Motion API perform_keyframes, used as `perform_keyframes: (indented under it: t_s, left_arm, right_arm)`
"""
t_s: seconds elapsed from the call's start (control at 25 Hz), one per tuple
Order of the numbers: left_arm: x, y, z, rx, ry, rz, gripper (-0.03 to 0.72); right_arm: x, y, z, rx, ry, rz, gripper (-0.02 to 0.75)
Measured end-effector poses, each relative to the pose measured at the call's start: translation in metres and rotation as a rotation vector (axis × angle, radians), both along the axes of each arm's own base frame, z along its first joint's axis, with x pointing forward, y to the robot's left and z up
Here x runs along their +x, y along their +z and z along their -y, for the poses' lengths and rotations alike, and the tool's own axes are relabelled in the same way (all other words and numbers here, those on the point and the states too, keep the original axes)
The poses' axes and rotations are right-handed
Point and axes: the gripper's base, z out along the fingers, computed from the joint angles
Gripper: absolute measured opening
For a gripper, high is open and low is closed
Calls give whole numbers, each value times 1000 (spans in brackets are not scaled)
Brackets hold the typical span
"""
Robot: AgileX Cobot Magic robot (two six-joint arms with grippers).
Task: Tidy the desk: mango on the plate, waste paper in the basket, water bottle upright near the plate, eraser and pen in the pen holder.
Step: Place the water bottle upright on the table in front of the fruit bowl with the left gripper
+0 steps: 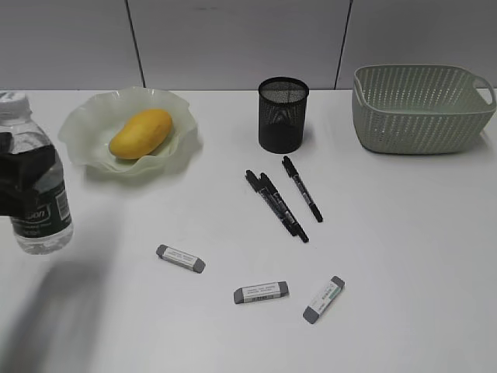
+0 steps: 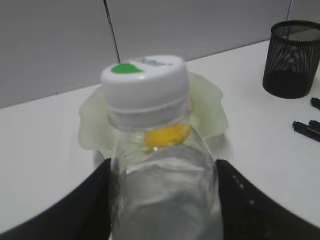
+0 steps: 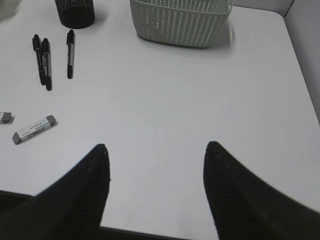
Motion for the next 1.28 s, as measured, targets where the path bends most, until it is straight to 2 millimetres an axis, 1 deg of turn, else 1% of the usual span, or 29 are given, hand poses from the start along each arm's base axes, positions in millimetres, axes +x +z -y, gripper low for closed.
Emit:
perform_keyframes:
  t_s: [0.12, 0.16, 0.28, 0.32, 0.4, 0.52, 0.84, 0.92, 1.0, 1.16, 1.28]
  left_arm:
    - [8, -19, 0, -7, 0, 20, 424]
    - [12, -21, 1, -24, -1, 69, 424]
    - [24, -37, 5, -53, -8, 134, 424]
    - [28, -46, 6, -54, -8, 125, 424]
    - [33, -66, 7, -37, -8, 51, 424]
    - [37, -73, 8, -48, -8, 74, 416]
    - [37, -74, 11, -46, -40, 88, 416]
    - [37, -73, 11, -44, -47, 89, 457]
    - [36, -70, 12, -39, -52, 84, 517]
    - [35, -54, 11, -50, -55, 143, 570]
    - [32, -32, 11, -77, -54, 225, 578]
  right_arm:
    - [0, 0, 0, 0, 0, 0, 475]
    - [0, 0, 0, 0, 0, 0, 475]
    - [0, 0, 0, 0, 0, 0, 475]
    - [0, 0, 0, 0, 0, 1, 475]
    - [0, 0, 0, 0, 0, 1, 475]
    - [0, 0, 0, 0, 0, 1, 475]
    - [0, 0, 0, 0, 0, 1, 475]
    - [0, 0, 0, 0, 0, 1, 475]
    - [0, 0, 0, 0, 0, 1, 475]
    - [0, 0, 0, 0, 0, 1, 474]
    - [0, 0, 0, 0, 0, 1, 474]
